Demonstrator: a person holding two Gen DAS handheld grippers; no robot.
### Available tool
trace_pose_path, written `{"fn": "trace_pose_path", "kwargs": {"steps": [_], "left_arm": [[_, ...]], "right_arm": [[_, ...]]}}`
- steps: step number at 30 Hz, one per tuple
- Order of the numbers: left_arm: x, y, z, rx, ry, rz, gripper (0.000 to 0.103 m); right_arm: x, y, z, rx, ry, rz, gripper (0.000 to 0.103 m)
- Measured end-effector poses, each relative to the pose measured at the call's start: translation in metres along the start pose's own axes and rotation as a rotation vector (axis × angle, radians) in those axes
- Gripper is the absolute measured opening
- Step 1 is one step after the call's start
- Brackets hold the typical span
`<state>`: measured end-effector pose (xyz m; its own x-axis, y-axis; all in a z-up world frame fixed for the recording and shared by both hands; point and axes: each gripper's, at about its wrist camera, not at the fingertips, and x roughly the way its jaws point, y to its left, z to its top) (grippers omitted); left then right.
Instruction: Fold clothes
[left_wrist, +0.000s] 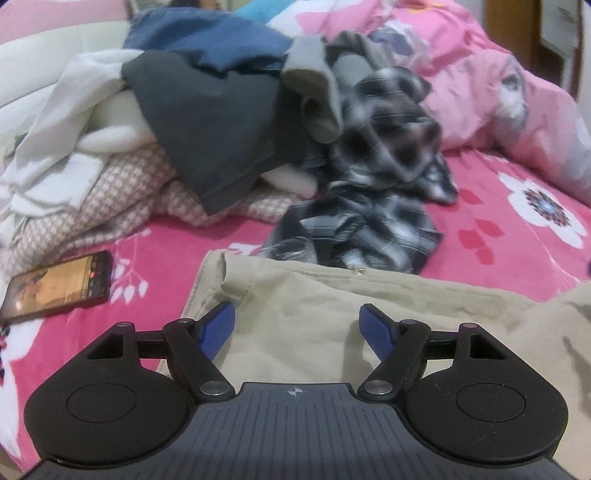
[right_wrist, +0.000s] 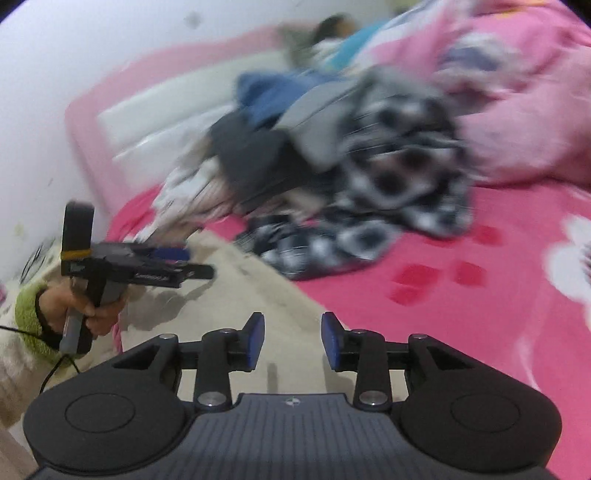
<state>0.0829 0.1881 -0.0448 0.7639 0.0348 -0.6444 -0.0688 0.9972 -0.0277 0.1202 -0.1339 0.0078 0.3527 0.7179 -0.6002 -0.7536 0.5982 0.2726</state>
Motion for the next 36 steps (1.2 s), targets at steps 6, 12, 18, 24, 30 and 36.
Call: {"fn": "trace_pose_path", "kwargs": {"steps": [6,12,18,24,30,36], "left_arm": [[0.001,0.012,-0.007,-0.069,-0.047,0.005,0.075],[0.005,0.028,-0.017,-0.140,-0.101,-0.033,0.075],[0.007,0.030,-0.022,-0.147,-0.134,-0.050,0.076],[0.006,0.032,-0.028,-0.160,-0.166,-0.061,0.076],[-0.004,0.045,-0.023,-0.232,-0.203,-0.063,0.076],[0.011,0.043,-0.024,-0.211,-0.142,-0.008,0.076]], "right_arm": [[0.096,0.004,0.031,-0.043,0.197,0.135,0.037],[0.133,0.005,0.019,-0.018,0.338,0.153,0.037],[0.139,0.008,0.022,0.007,0.379,0.166,0.041],[0.143,0.039,0.021,-0.125,0.415,0.093,0.021],[0.109,0.083,0.016,-0.370,0.214,-0.110,0.009],[0.135,0.070,-0.005,-0.425,0.155,-0.220,0.024]]}}
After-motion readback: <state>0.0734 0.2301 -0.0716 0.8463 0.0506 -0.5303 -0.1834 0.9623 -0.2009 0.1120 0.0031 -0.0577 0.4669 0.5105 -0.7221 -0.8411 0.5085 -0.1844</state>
